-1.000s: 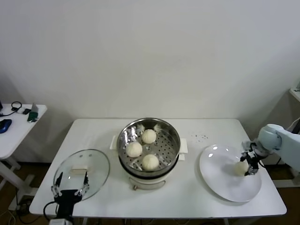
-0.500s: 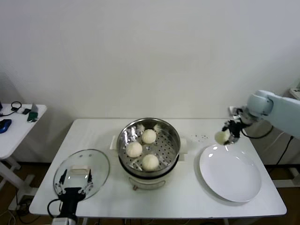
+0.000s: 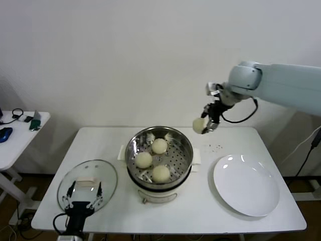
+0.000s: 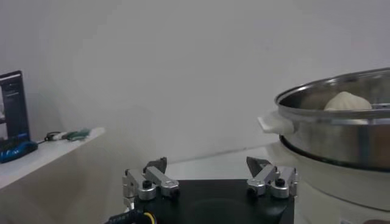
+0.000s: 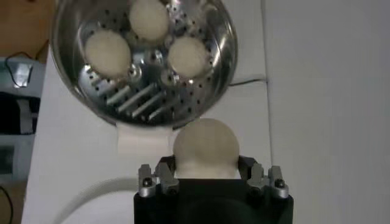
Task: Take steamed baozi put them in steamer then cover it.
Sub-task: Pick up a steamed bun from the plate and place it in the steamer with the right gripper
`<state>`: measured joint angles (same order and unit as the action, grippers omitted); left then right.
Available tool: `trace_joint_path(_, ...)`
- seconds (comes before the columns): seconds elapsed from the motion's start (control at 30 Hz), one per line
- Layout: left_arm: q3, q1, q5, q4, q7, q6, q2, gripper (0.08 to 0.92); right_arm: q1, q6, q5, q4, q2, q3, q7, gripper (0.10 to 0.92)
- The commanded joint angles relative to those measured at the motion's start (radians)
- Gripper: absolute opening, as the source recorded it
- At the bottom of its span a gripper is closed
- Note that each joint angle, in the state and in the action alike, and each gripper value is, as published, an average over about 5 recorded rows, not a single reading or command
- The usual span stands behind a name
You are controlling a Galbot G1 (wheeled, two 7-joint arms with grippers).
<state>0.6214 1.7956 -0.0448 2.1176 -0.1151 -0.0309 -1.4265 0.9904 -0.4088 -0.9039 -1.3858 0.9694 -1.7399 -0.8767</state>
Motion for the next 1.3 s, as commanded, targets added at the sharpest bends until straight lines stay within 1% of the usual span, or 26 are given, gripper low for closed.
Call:
trace_joint_path(0.03,-0.001,0.007,0.013,0.017,0.002,0.001,0.006,0.823,0.054,-0.077,-0.197,-0.066,0.227,-0.066,0.086,0.662)
trace_joint_path(0.27,0.007,0.010,0.013,0.018,0.002,-0.001,0.007,0.823,-0.036,-0.081,-0.179,-0.046,0.296,-0.095,0.101,0.662)
trace_joint_path(0.53,0.025,0.023,0.024,0.010,0.000,-0.007,0.021,0.823,-0.131,-0.077,-0.139,-0.001,0.341,-0.111,0.109,0.662)
trace_joint_path(1.07,0.030,0.024,0.028,-0.010,-0.002,-0.006,0.030,0.823,-0.211,-0.070,-0.064,0.096,0.346,-0.108,0.101,0.669)
trace_joint_path(1.3,0.028,0.014,0.027,-0.014,-0.002,-0.003,0.030,0.823,-0.221,-0.069,-0.055,0.108,0.343,-0.097,0.106,0.678)
